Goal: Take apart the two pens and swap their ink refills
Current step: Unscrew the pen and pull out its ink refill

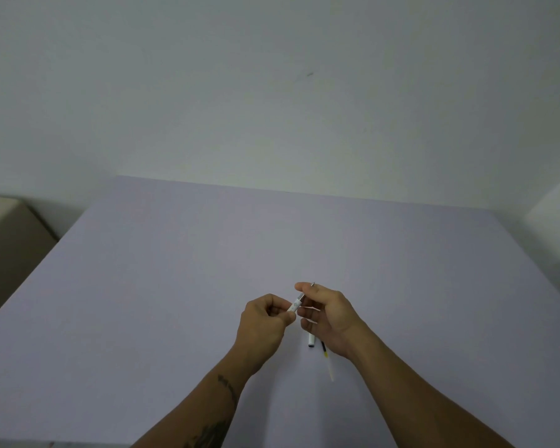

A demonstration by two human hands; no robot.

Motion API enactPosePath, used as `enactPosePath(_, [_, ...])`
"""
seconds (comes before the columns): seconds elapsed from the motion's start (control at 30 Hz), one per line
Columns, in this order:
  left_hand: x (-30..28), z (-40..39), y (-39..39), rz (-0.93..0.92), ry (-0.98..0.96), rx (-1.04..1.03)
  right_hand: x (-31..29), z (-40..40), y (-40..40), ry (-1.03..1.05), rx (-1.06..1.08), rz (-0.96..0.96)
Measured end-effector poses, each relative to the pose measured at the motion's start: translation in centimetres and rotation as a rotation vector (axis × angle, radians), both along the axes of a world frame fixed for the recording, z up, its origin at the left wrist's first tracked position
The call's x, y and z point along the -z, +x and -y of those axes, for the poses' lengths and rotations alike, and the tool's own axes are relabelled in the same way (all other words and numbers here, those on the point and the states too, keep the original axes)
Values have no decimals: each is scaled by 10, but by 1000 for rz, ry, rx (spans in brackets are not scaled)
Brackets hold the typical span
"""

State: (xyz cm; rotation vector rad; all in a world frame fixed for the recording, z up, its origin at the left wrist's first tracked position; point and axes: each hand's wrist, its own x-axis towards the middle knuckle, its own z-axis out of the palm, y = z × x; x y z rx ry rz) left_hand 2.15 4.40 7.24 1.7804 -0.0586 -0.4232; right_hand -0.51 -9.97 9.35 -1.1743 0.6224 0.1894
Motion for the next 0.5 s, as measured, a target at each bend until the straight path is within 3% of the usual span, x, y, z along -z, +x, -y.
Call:
enactPosePath(0.37, [5,0,1,-13,4,7,5,-6,5,-304,38,-25])
enactPosePath(0.5, [5,-1,2,-14,8,3,1,-3,2,-118,-7,-47])
